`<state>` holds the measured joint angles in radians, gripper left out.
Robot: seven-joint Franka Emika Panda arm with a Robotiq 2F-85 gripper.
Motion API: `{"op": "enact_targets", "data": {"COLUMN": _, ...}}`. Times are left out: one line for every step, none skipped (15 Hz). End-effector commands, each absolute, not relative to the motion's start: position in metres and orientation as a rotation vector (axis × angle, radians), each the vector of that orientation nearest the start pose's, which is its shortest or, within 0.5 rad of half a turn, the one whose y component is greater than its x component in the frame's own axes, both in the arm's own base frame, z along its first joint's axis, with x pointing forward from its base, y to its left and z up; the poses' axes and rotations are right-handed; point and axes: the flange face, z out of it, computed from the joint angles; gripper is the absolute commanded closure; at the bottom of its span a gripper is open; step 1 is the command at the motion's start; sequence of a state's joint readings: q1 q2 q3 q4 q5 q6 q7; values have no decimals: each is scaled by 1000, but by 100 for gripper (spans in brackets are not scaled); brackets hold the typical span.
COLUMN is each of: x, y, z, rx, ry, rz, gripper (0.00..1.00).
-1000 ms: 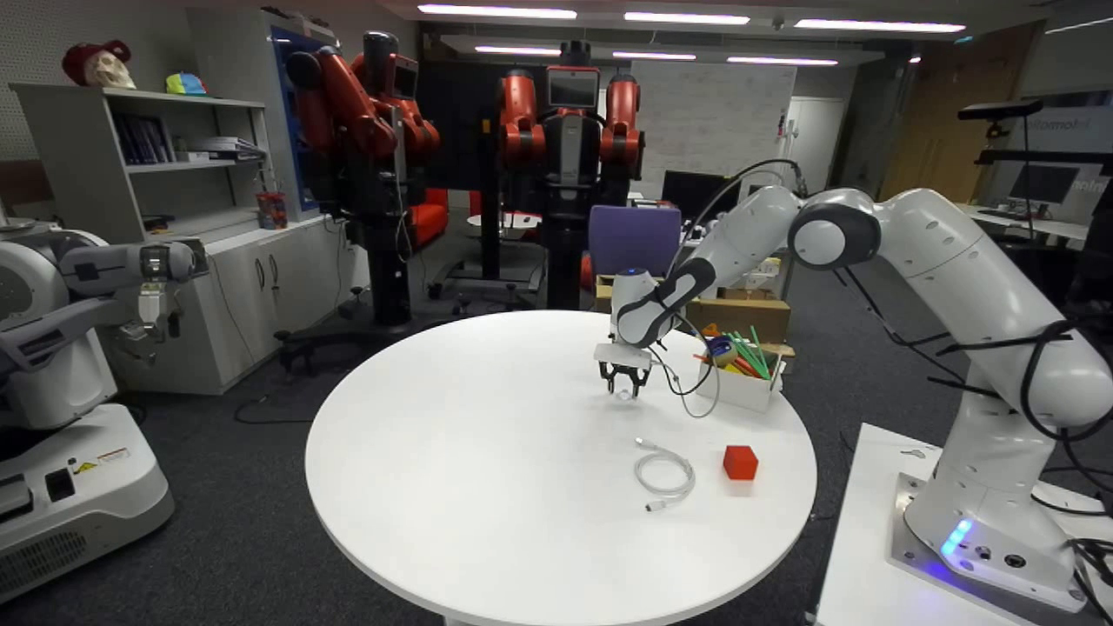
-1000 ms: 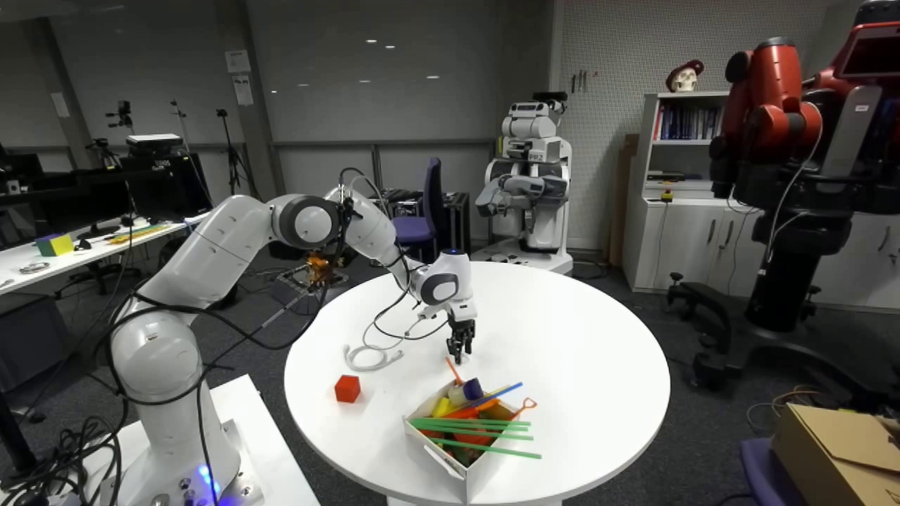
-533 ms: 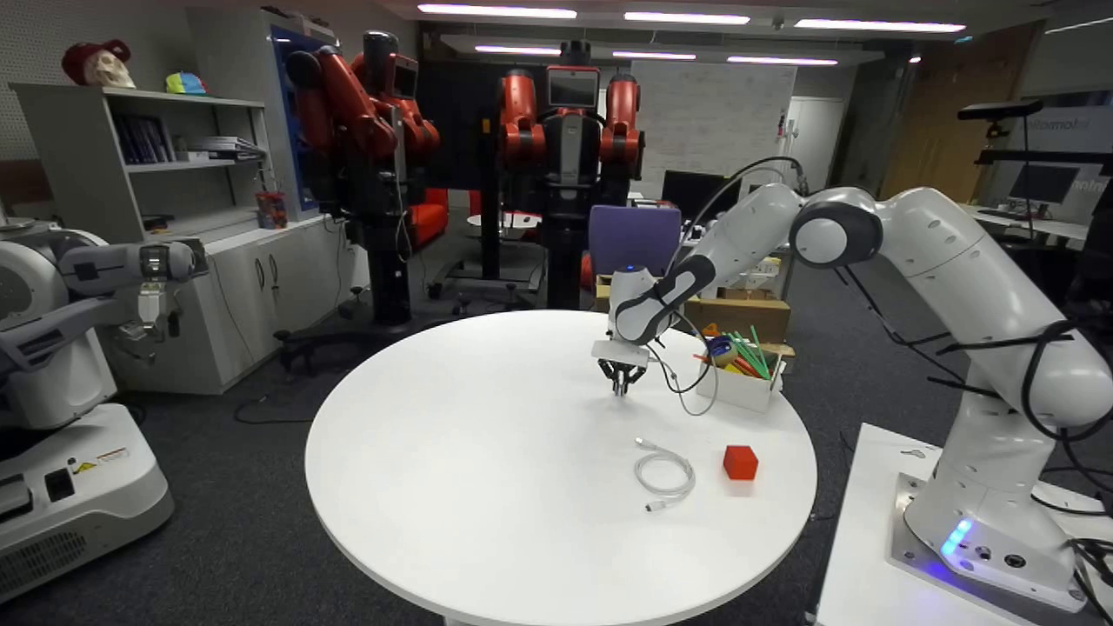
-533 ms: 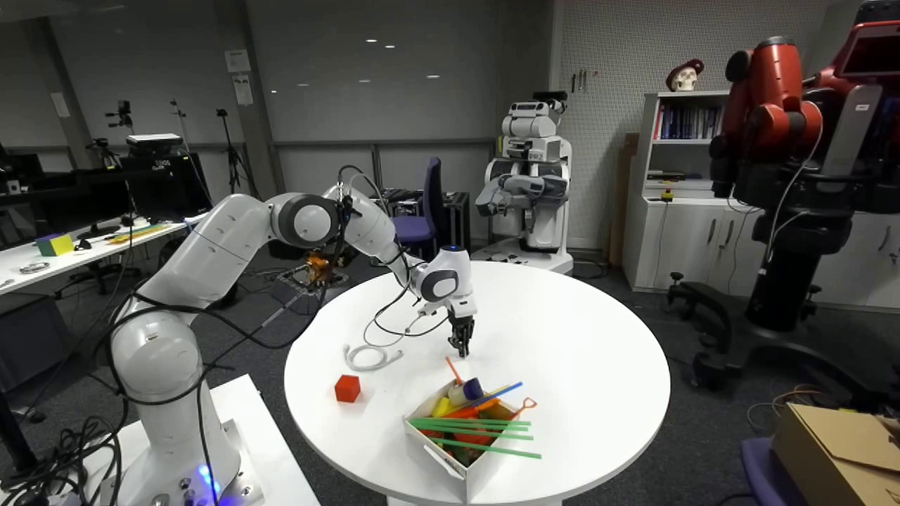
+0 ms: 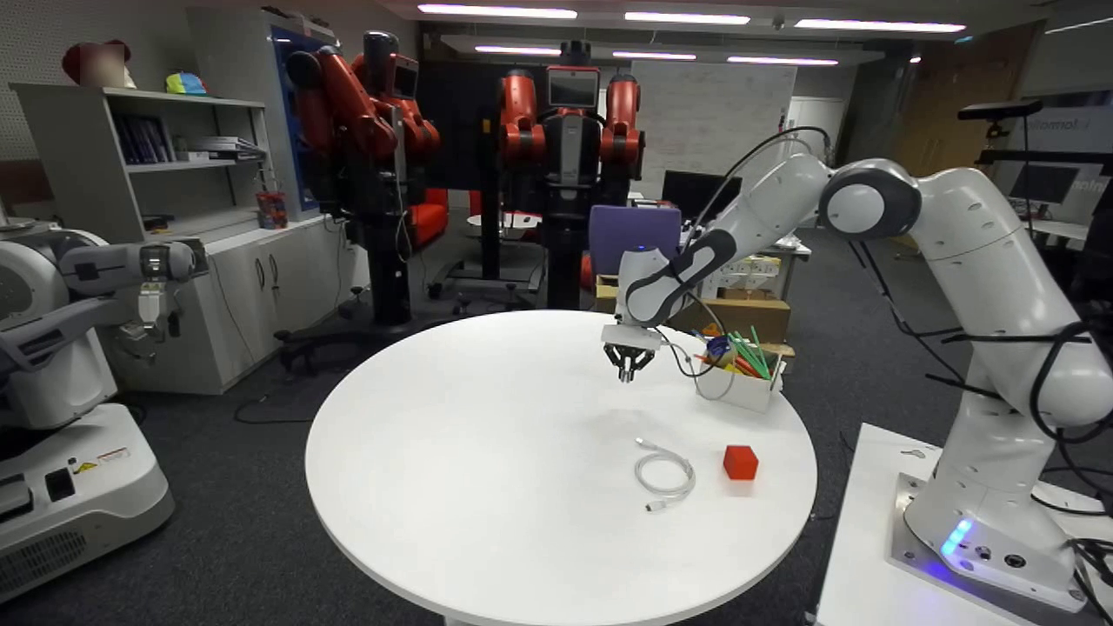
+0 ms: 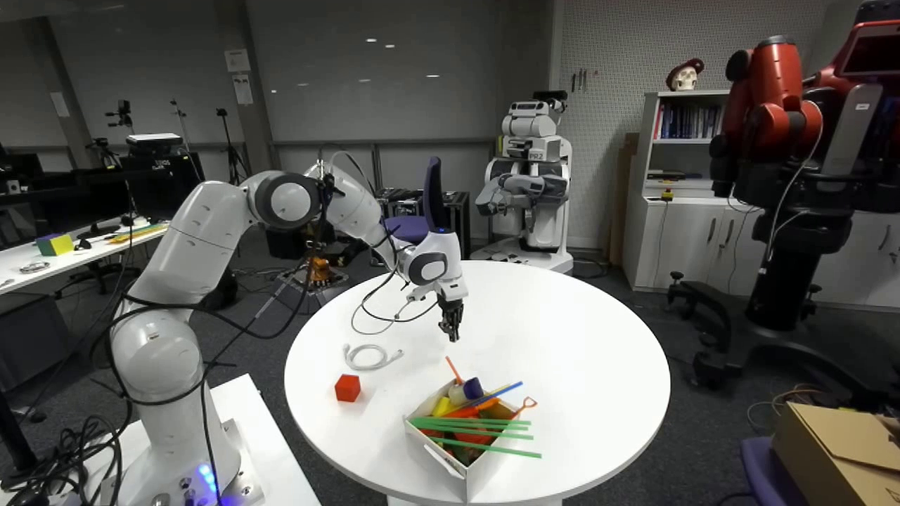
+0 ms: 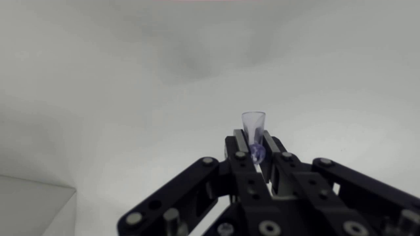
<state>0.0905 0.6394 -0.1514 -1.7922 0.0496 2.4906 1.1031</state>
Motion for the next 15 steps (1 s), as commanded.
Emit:
{"op": "enact_targets", "data": {"x": 606, "y": -46, "z": 246, "rx": -2721, "ry": 1641, "rz": -163, "gripper": 96}}
{"op": "enact_targets", "data": {"x": 593, "y": -55, "z": 253, "rx": -2742, "ry": 1620, "rz": -172, "gripper": 96}}
{"op": "enact_targets", "data": {"x": 580, "y": -63, "z": 261, "rx": -2761, "ry": 1604, "rz": -181, "gripper": 96}}
{"op": "enact_targets", "data": {"x": 566, "y": -73, "z": 266, "rx": -2777, "ry": 1590, "rz": -184, "gripper": 96}}
{"op": "enact_targets", "data": {"x": 553, "y": -86, "z": 271, "rx": -2789, "ry": 1589, "rz": -172, "gripper": 96}}
{"op": "enact_targets", "data": {"x": 539, "y": -97, "z": 276, "rx": -2796, "ry": 1591, "rz": -162, "gripper": 96}}
{"op": "enact_targets", "data": {"x": 523, "y": -109, "z": 280, "rx": -2806, "ry": 1580, "rz": -140, "gripper": 96}}
{"op": "enact_targets", "data": {"x": 509, "y": -121, "z": 284, "rx": -2809, "ry": 1565, "rz": -132, "gripper": 96}}
{"op": "enact_targets", "data": {"x": 493, "y": -133, "z": 288, "rx": -2817, "ry": 1548, "rz": -118, "gripper": 96}}
{"op": "enact_targets", "data": {"x": 477, "y": -144, "z": 294, "rx": -2827, "ry": 1505, "rz": -103, "gripper": 96}}
{"op": "enact_targets", "data": {"x": 463, "y": -152, "z": 297, "rx": -2840, "ry": 1469, "rz": -93, "gripper": 96}}
{"op": "enact_targets", "data": {"x": 450, "y": -159, "z": 301, "rx": -2863, "ry": 1402, "rz": -76, "gripper": 96}}
{"op": "enact_targets", "data": {"x": 438, "y": -166, "z": 305, "rx": -2881, "ry": 1364, "rz": -74, "gripper": 96}}
{"op": "enact_targets", "data": {"x": 427, "y": -173, "z": 309, "rx": -2892, "ry": 1332, "rz": -72, "gripper": 96}}
{"op": "enact_targets", "data": {"x": 419, "y": -182, "z": 314, "rx": -2885, "ry": 1331, "rz": -80, "gripper": 96}}
